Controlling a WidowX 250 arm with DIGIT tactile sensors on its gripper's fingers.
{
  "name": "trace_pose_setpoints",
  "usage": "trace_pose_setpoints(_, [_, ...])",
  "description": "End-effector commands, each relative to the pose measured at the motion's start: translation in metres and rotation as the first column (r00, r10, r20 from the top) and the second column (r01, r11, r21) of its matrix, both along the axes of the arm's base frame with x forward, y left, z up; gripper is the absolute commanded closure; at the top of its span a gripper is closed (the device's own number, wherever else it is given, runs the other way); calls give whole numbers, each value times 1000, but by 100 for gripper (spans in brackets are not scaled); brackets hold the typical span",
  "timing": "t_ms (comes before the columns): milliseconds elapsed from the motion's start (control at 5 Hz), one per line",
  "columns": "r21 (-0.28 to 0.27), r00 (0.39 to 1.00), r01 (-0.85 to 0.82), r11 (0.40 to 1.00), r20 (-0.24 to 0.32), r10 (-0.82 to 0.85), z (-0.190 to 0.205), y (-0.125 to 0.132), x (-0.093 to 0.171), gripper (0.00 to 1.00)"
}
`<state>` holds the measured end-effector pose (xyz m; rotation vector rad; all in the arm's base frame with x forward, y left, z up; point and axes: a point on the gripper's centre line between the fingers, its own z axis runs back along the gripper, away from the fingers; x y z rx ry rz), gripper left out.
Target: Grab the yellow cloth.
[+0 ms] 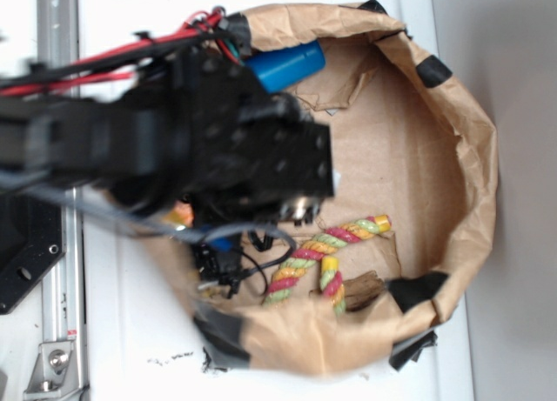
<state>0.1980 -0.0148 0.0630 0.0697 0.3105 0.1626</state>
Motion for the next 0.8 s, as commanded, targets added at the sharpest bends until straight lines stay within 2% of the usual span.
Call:
trace_pose_setpoints(0, [22,935,23,999,354,-30,99,18,33,100])
trace_pose_setpoints(200, [41,910,42,998,410,-56,122,9,29,100])
trace_pose_setpoints(400, [94,849,15,995,524,-63,133,6,26,100])
trace_pose_setpoints(600, [12,902,11,1000,431,-15,114,14,35,0])
